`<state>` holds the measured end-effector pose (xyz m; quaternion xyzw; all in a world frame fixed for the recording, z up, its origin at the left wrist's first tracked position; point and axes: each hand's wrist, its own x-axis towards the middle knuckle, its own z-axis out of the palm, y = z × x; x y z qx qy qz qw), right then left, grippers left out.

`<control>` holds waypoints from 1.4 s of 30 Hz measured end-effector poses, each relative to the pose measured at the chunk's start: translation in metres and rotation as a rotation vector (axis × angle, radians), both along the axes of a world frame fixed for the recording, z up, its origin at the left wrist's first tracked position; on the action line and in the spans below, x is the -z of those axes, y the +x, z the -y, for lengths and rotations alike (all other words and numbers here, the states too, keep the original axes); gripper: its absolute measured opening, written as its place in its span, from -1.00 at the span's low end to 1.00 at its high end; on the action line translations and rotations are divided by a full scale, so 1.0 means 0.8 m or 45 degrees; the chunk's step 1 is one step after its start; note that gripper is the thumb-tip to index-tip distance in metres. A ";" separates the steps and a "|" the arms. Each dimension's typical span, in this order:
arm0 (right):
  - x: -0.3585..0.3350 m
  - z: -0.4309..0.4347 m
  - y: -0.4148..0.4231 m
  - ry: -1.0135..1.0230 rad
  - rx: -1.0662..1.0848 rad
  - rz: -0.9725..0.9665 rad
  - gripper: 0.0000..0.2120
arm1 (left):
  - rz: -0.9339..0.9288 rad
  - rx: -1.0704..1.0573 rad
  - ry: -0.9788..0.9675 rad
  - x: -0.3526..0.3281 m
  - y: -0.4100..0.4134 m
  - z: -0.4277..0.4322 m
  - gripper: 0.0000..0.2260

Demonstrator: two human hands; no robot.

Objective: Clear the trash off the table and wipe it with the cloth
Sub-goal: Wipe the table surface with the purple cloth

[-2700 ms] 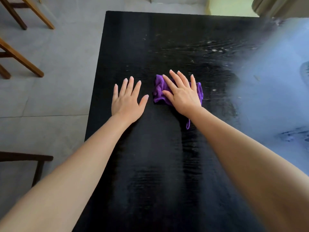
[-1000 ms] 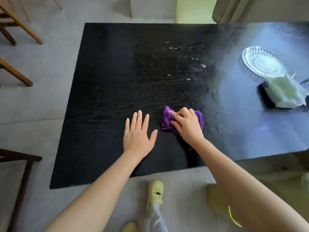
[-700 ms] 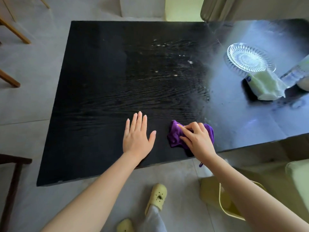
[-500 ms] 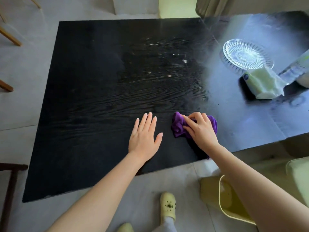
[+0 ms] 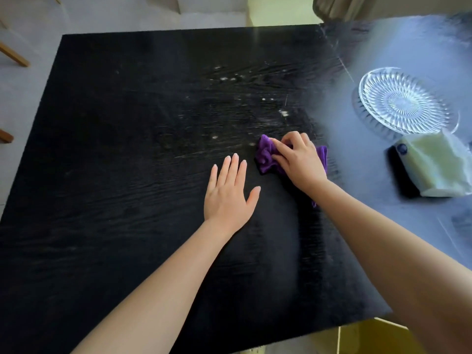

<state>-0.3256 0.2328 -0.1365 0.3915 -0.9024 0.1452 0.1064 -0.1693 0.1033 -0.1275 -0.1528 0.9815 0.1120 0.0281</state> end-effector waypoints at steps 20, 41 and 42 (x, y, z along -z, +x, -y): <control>-0.008 0.090 -0.173 0.065 -0.167 0.032 -0.66 | 0.024 -0.031 -0.104 0.004 -0.001 -0.002 -0.40; -0.021 -0.166 0.091 -0.128 0.258 0.135 -0.68 | 0.172 -0.017 0.041 -0.011 0.005 -0.018 -0.42; -0.020 -0.168 0.109 -0.127 0.286 0.121 -0.69 | 0.136 0.020 0.080 -0.014 0.015 -0.028 -0.44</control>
